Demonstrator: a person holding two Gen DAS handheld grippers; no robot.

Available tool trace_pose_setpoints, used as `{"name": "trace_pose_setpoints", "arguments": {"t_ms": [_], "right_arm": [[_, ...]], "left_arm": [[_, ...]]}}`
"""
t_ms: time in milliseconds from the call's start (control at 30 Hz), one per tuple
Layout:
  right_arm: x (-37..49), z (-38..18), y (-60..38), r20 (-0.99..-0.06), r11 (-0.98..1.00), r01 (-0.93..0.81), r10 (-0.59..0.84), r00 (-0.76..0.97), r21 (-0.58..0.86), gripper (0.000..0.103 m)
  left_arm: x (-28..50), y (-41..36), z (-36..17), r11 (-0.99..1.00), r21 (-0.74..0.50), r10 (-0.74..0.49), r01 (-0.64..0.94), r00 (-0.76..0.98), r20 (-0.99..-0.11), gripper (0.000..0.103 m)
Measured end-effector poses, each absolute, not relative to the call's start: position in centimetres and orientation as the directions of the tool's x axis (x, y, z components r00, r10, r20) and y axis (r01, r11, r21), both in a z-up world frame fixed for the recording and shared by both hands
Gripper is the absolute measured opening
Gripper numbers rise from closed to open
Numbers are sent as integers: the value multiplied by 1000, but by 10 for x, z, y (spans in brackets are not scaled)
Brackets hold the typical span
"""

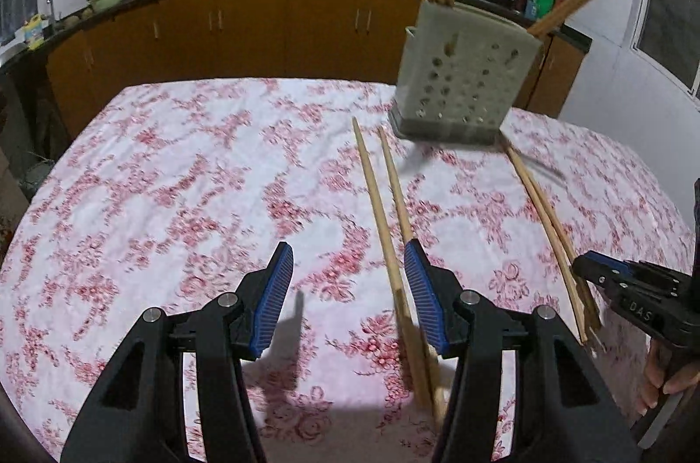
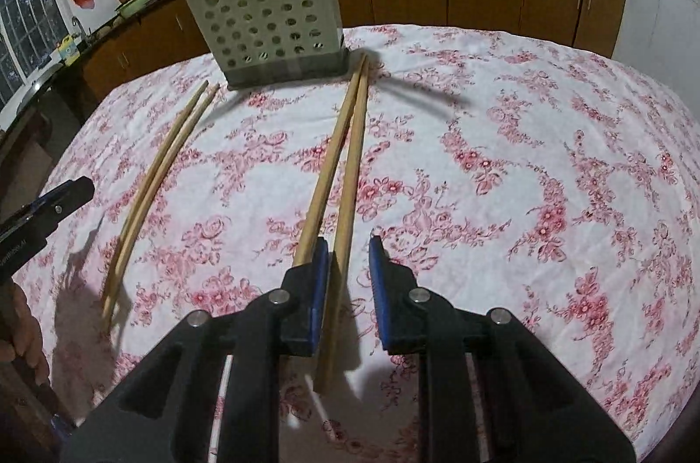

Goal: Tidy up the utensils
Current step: 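Lower both tools to the table and grasp one chopstick each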

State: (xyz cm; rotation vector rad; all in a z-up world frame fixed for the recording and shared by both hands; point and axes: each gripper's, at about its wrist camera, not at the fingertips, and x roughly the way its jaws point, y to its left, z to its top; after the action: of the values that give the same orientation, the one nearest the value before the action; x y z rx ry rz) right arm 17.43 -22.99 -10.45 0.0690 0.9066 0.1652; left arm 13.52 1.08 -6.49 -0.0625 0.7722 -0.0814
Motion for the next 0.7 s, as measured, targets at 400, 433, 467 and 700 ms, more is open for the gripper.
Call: {"name": "trace_pose_setpoints", "arguments": {"t_ms": [400,433,467,700], "right_arm": [[179,-105,-257,-772,995,-1,76,631,97,8],[179,-105,-259,-772,995,1,73,631,95,8],[179,-105,-261,-772,996,1,72,632,94,9],[178,-105,-262,-771,996,-2,70,633,89,9]], "left_arm": [[139,-6,-80,992,-84,-128,98,664,-736,39],[140,-8,-81,991,-81,-129,102,660,-740,37],[140,-10,-82,992,-77,-127,104,657,-744,36],[144,-19,-94,994,-38,-97,107,621,-778,27]]}}
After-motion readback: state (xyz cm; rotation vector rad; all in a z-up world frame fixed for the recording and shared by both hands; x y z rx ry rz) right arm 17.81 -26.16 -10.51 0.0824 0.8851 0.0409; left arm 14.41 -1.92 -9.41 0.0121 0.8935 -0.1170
